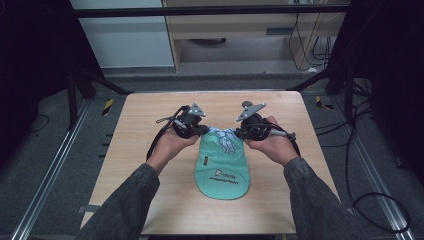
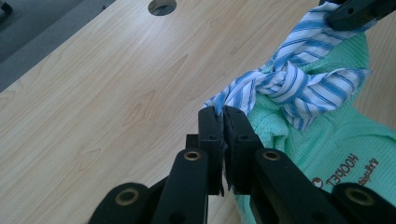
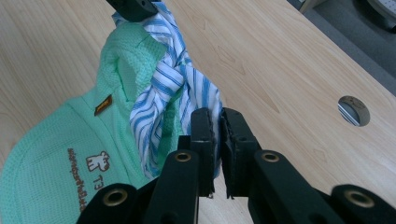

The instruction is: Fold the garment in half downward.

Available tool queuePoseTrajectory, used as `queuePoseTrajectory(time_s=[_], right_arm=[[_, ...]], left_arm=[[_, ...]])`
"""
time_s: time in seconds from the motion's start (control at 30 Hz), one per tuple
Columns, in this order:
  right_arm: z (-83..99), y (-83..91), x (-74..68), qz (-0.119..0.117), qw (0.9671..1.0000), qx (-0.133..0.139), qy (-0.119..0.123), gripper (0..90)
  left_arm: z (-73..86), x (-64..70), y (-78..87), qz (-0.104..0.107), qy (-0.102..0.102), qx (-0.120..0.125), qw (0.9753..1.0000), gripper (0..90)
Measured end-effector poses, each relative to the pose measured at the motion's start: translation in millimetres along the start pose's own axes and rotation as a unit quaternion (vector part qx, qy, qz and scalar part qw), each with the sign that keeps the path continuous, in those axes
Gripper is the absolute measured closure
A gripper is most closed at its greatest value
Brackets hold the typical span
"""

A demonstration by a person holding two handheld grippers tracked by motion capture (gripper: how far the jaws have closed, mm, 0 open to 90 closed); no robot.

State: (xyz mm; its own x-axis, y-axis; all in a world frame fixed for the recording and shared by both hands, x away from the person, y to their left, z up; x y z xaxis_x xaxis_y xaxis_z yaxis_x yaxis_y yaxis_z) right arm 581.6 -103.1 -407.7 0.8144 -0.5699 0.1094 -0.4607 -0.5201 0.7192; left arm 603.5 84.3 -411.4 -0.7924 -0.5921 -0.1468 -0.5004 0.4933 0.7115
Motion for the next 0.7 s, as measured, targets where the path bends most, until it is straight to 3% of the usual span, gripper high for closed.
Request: queuePoseTrajectory(time_s=[0.33, 0.7], right_arm=[[-2.4, 3.7, 4.5, 0.007, 1.0, 0.004, 0.0, 84.0], [-7.5, -2.5, 12.7, 0.011, 0.9999, -0.001, 0.005, 84.4]], left_arm=[[-6.7, -0.8, 4.9, -0.007, -0.009, 0.005, 0.9999, 86.7], [-9.3, -8.8, 2.5, -0.008, -0.004, 0.007, 0.9999, 86.7]])
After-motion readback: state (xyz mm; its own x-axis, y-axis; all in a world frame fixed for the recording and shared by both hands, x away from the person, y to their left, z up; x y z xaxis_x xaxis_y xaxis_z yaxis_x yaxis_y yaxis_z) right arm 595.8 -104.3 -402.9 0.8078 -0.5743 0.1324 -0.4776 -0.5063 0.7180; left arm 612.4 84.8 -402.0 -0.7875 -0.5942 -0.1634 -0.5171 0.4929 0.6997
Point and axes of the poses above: each handheld gripper's, and its own axes: y roughly backward along the jaws, z roughly out of its underside, x roughly to its right, the point moved 5 cm from there along -y, roughly forward along the jaws, and after that the axes turned 4 degrees about -z, right-handed, at the moved point
